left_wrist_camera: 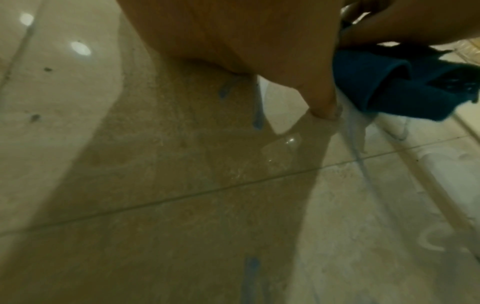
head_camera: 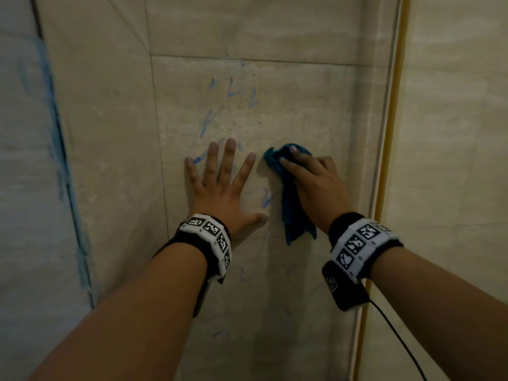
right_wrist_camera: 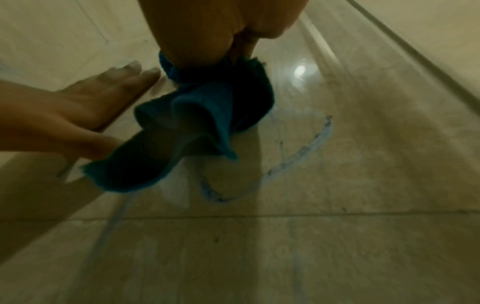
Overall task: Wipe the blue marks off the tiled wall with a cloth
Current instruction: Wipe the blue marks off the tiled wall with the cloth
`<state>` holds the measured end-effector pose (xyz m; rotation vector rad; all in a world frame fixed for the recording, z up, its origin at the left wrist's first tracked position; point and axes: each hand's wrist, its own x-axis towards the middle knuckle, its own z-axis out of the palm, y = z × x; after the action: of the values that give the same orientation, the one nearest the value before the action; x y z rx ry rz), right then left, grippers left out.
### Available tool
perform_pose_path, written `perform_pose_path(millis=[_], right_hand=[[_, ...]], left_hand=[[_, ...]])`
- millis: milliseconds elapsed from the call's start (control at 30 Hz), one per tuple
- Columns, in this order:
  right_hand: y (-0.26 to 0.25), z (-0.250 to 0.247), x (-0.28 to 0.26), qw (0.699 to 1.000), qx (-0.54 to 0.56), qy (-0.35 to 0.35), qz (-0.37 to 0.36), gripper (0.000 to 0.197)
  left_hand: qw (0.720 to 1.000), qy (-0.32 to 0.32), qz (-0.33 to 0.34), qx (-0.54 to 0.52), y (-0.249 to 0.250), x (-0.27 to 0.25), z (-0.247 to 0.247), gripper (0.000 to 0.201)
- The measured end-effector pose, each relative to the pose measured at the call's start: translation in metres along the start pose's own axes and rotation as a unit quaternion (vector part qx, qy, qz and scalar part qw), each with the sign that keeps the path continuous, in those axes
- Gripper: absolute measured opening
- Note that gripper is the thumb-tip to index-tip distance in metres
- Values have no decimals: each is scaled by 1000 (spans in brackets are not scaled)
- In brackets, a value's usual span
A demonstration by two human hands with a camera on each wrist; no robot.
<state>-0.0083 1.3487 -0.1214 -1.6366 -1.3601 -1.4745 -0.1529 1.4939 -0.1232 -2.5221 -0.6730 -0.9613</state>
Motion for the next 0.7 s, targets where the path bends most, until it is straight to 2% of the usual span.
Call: perform_pose_path(millis=[100,267,367,433,500,567,633,700], right_hand=[[-9,5,7,1000,-21,-5,-5,43],[-6,12,-24,994,-2,-40,-99,44],[0,9,-38,987,-13,-80,-136,60],[2,5,-32,989,-25,-74,-124,56],[1,1,-18,997,-28,-43,-65,45],[-3,-1,-2,999,-30,-22,-19,46],[-8,1,8,999,-36,-28,-26,49],[-11,7,9,996,-35,-40,-66,47]], left_hand=[[1000,2,-3,-1,0,0,1,121],[1000,0,-3,1,1,0,-1,122],[1000,1,0,4,0,0,-2,123],[1000,-1,-2,5,1,-1,-2,123],[1000,-7,-4,3,2,0,-2,122],[1000,-7,-6,2,2,0,-2,122],[1000,-3,-7,0,2,0,-2,123],[1000,5,-6,-3,1,0,-2,123]])
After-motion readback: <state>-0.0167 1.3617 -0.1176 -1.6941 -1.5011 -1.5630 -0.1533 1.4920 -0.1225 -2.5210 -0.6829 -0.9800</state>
